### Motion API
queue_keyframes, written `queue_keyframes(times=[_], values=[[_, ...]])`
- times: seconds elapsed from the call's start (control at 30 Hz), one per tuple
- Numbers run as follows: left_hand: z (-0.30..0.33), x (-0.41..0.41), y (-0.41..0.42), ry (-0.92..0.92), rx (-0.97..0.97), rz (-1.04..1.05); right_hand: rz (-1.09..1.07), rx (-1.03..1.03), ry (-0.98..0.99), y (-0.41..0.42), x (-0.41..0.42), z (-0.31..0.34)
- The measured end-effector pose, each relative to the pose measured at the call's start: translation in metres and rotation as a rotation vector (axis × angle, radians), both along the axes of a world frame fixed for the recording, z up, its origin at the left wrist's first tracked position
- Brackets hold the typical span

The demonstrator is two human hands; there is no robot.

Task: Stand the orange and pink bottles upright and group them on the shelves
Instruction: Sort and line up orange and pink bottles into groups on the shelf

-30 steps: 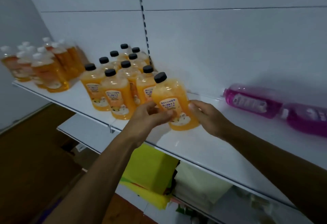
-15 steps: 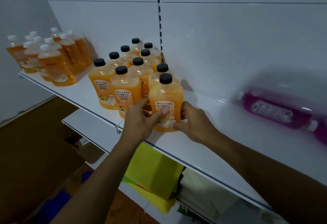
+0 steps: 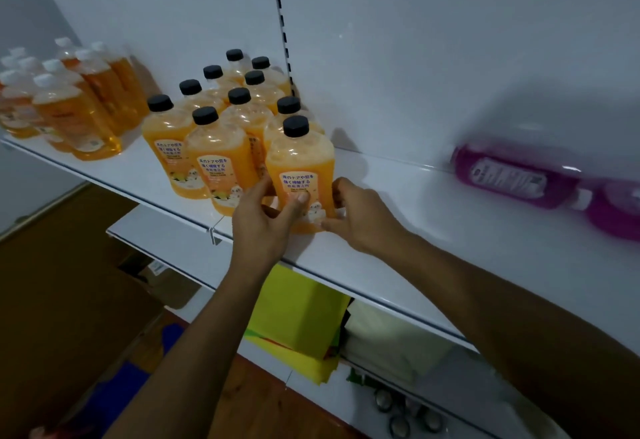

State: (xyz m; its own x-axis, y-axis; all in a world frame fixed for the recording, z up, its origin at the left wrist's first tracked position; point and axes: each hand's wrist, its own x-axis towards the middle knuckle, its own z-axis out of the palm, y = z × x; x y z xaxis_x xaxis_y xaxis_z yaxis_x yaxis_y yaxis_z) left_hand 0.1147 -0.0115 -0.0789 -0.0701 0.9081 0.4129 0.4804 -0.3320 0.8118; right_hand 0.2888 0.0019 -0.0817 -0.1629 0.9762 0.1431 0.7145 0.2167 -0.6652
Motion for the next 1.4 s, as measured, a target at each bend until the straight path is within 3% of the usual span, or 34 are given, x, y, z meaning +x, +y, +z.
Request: queue_keyframes(times=[0.17,0.3,0.5,0.57,0.67,0.9,1.03,1.2,1.4], values=[[0.002,0.029,-0.038,-0.196,0.106,0.288,-0.02,0.037,-0.065,-0.027,0.04,0.004],[0.005,0.083,-0.065,-0.137,0.176,0.143,-0.126,0.162,-0.162,-0.056,0.112,0.018],[-0.005,0.174,-0.05,-0.228,-0.225,-0.2,-0.304,0.371,-0.281,-0.076,0.213,0.039],[-0.005,0.201,-0.036,-0.234,-0.351,-0.269,-0.378,0.354,-0.38,-0.074,0.237,0.044],[0.004,0.23,-0.013,-0.291,-0.465,-0.314,-0.409,0.299,-0.49,-0.068,0.253,0.049],[0.003,0.264,0.057,-0.549,-0.685,-0.266,-0.427,0.125,-0.476,-0.047,0.26,0.042],[0.004,0.266,0.048,-0.625,-0.605,-0.225,-0.429,0.118,-0.389,-0.048,0.264,0.045],[0.045,0.267,0.008,-0.767,-0.304,-0.297,-0.447,0.146,-0.149,-0.073,0.271,0.06],[0.092,0.328,-0.055,-0.546,-0.04,-0.55,-0.476,0.169,0.044,-0.155,0.322,0.087]])
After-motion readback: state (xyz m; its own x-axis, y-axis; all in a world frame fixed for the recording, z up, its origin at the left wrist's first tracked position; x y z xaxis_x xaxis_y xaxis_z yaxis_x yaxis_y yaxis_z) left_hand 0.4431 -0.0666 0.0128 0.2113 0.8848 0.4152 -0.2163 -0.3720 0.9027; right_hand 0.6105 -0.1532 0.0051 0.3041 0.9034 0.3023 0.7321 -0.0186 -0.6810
